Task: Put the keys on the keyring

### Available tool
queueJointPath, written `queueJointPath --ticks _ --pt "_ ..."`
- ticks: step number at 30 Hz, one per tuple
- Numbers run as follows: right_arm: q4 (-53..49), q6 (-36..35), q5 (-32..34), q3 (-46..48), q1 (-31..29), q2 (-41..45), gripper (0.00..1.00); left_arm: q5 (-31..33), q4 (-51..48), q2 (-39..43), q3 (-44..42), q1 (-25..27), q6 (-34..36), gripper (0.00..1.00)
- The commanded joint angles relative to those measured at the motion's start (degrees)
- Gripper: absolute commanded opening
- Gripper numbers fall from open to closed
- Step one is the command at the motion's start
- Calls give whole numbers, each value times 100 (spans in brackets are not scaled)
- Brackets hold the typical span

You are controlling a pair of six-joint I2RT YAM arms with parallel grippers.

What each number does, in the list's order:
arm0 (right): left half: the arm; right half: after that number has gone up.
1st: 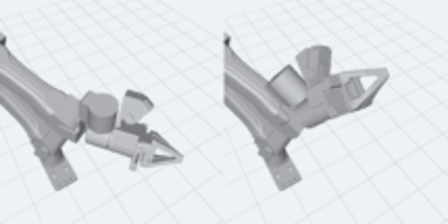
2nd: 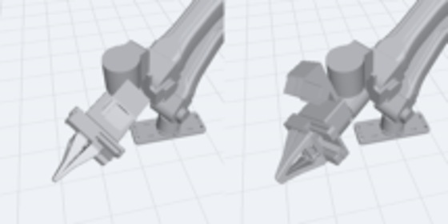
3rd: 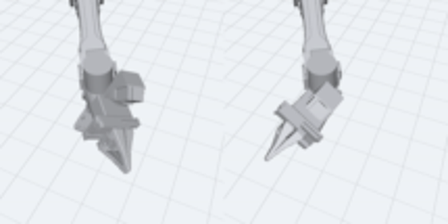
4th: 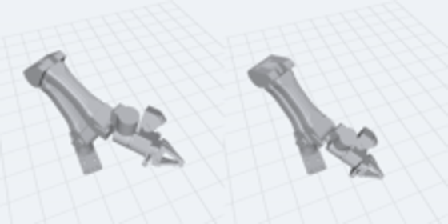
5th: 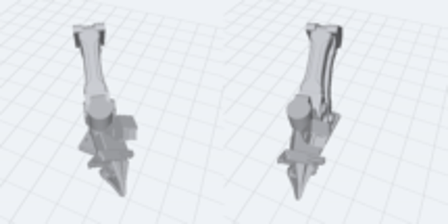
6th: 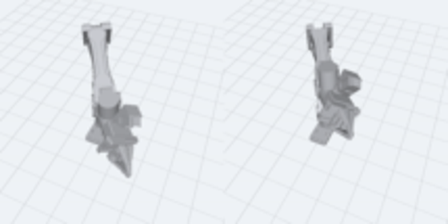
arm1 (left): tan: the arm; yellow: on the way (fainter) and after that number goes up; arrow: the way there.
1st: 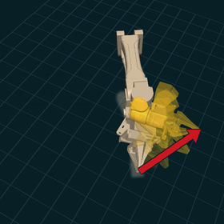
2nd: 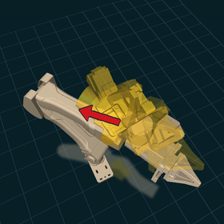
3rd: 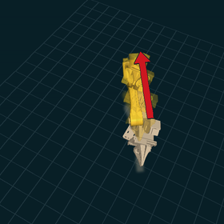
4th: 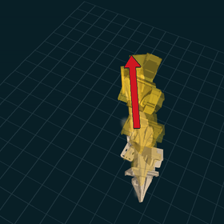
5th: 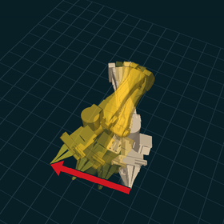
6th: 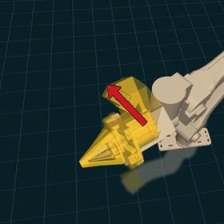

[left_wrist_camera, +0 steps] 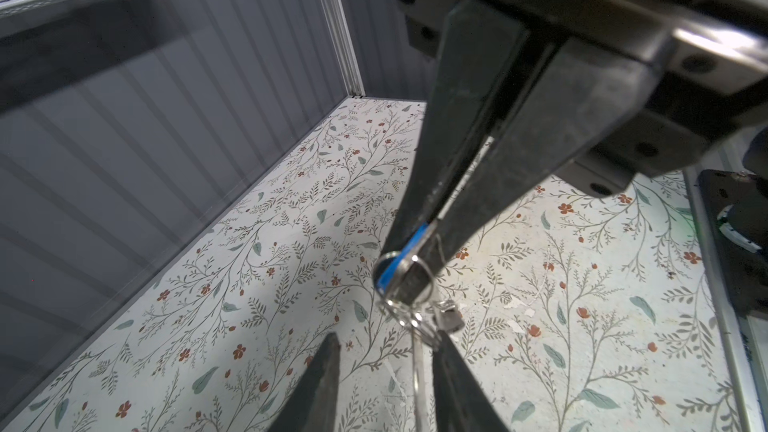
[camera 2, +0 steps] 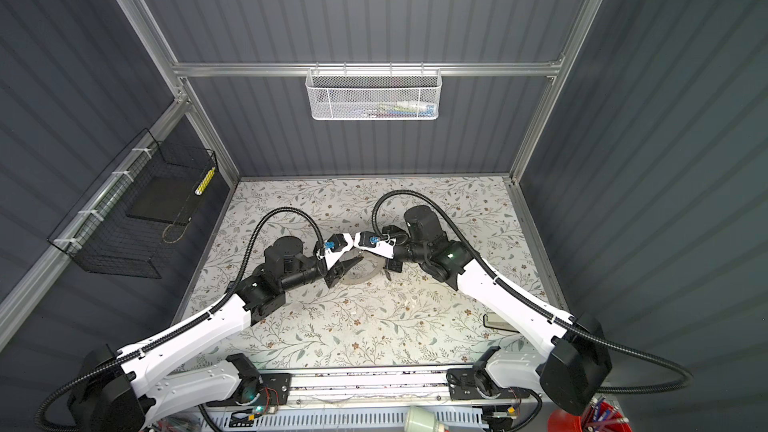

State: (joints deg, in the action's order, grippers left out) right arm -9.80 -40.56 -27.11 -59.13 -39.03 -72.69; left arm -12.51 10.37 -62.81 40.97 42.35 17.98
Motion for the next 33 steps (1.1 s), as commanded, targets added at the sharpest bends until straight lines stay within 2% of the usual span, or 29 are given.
queueJointPath --ticks 1,8,13,18,26,33 --pt "-147 -31 147 -149 -1 -48 5 465 30 41 -16 -36 -91 37" --pt "-419 15 352 -467 0 -440 6 776 -243 109 -39 -330 -171 38" --pt "-649 126 485 -726 -17 -667 6 565 -451 154 -12 -671 -200 38" --pt "-742 215 557 -859 -26 -826 7 414 -516 175 -10 -712 -142 39" --pt "-1079 939 561 -1292 -31 -1023 7 -1268 -314 96 -66 -710 103 41" --pt "-1076 1262 486 -1301 -97 -949 7 -1490 185 -157 -90 -713 -101 41"
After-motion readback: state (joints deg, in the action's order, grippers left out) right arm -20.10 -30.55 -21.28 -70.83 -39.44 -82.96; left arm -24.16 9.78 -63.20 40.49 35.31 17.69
